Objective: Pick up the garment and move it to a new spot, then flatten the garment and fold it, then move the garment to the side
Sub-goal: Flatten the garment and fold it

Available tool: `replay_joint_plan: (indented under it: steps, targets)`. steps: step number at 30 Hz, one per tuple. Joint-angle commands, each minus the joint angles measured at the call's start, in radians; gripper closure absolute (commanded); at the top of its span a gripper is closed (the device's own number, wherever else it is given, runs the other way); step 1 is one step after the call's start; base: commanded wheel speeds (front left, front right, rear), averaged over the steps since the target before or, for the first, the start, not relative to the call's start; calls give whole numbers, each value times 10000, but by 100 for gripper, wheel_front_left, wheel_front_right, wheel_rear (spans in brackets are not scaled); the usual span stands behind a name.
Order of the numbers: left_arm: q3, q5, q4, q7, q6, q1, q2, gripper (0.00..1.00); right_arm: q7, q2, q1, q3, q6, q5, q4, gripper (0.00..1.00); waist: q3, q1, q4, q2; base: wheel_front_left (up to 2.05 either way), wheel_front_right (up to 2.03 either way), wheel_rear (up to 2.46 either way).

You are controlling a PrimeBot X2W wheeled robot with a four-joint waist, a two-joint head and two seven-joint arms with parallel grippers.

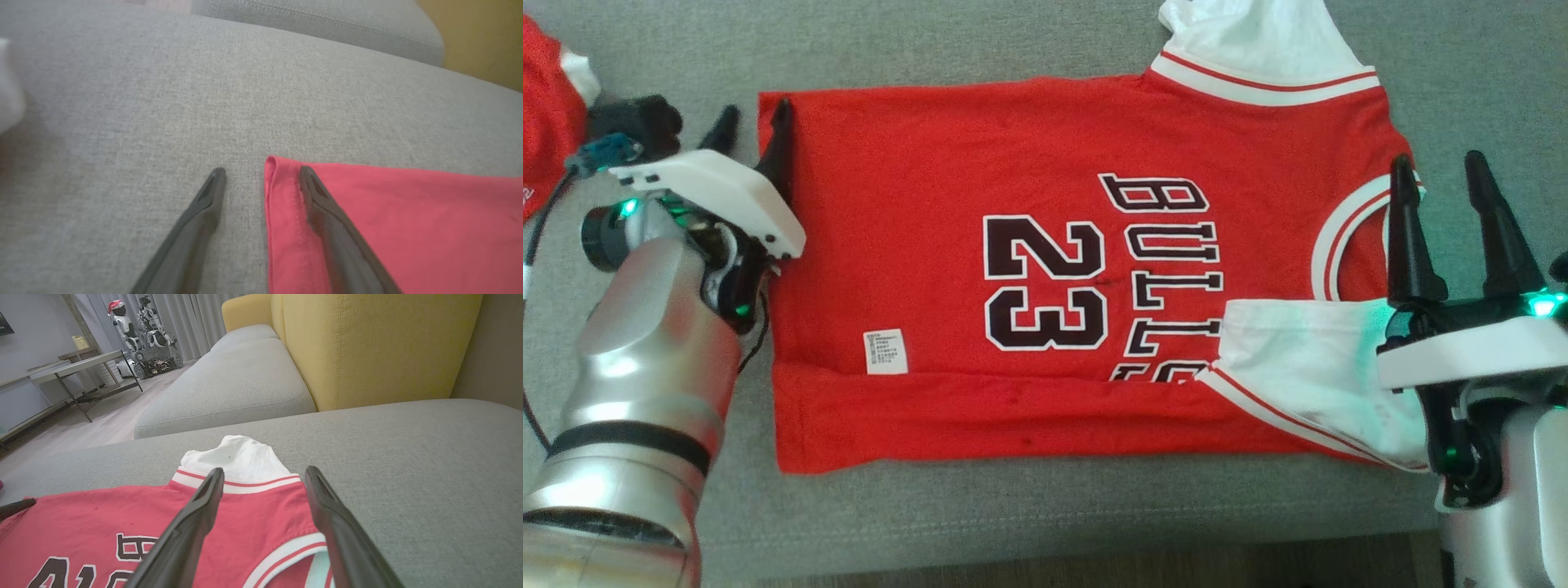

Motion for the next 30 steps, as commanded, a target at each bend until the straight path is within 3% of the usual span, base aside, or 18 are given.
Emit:
replay_joint_plan:
  steps: [1,2,3,8,14,23,30]
  targets:
    - [-18,-20,74,7,-55,-16,210,58,-27,4,-257,144,-7,11,-276,0,-42,-1,36,0,0,0,0]
    - [-120,-41,96,-31,-58,-15,180,96,-17,5,-269,129,-7,13,-258,0,-61,-1,50,0,0,0,0]
    - [-224,-73,117,-52,-59,-4,156,100,-4,7,-288,123,-7,22,-240,0,-75,-1,64,0,0,0,0]
    - [-505,-212,147,-296,-62,-14,191,100,91,-33,-533,117,-7,88,-100,0,-140,-1,82,0,0,0,0]
    - [-695,-317,44,-714,-63,-213,195,100,399,-743,-2105,-210,-7,297,834,0,-315,-1,240,0,0,0,0]
    - [-1234,-557,-14,-820,-64,-768,-453,100,1160,-1777,-5599,-241,-7,558,4784,0,8,-1,1201,0,0,0,0]
    - [-1782,-825,-26,-846,-64,-1218,-816,100,1694,-2200,-7446,885,-7,128,7994,0,336,-1,1799,0,0,0,0]
